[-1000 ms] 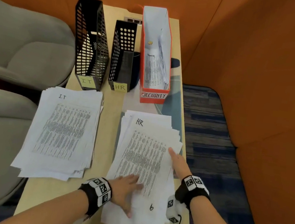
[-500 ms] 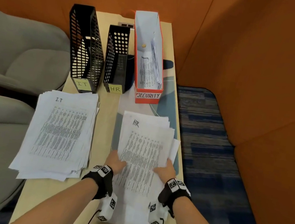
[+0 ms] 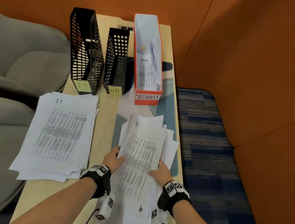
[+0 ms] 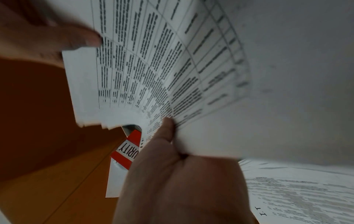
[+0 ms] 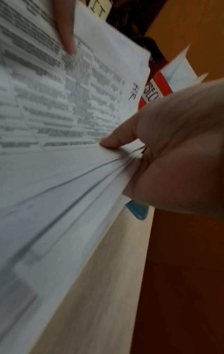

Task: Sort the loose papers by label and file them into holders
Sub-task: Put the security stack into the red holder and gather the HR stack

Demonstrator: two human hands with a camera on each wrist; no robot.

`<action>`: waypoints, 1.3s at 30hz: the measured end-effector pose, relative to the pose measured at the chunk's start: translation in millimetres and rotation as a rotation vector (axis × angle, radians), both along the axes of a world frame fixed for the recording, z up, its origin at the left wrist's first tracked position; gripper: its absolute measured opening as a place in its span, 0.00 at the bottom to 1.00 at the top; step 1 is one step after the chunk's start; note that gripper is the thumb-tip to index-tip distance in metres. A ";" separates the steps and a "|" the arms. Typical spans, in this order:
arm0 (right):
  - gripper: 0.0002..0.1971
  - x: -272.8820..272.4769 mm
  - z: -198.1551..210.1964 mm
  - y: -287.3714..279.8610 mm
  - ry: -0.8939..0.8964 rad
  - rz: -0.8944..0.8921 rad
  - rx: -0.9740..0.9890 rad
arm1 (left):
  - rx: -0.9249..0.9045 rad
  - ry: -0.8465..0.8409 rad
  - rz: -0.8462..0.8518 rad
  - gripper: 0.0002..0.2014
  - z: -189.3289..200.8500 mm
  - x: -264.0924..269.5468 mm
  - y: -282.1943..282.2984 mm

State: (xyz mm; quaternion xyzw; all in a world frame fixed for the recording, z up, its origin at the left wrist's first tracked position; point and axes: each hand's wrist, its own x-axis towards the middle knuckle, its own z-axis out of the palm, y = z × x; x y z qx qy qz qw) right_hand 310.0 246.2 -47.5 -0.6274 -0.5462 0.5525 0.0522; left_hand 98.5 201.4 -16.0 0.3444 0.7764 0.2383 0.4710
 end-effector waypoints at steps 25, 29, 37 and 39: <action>0.33 19.4 175.1 31.1 0.717 -0.180 0.195 | 0.768 -0.343 0.251 0.19 141.9 1.0 24.3; 0.35 2.0 148.8 23.2 0.697 -0.295 0.120 | 0.610 -0.343 0.205 0.18 130.5 9.6 30.5; 0.21 -2.1 141.2 37.3 0.705 -0.251 0.120 | 0.586 -0.417 0.397 0.22 122.5 -4.8 48.8; 0.19 -3.9 116.2 35.1 0.548 -0.261 0.085 | 0.349 -0.329 0.249 0.28 93.6 -9.1 47.0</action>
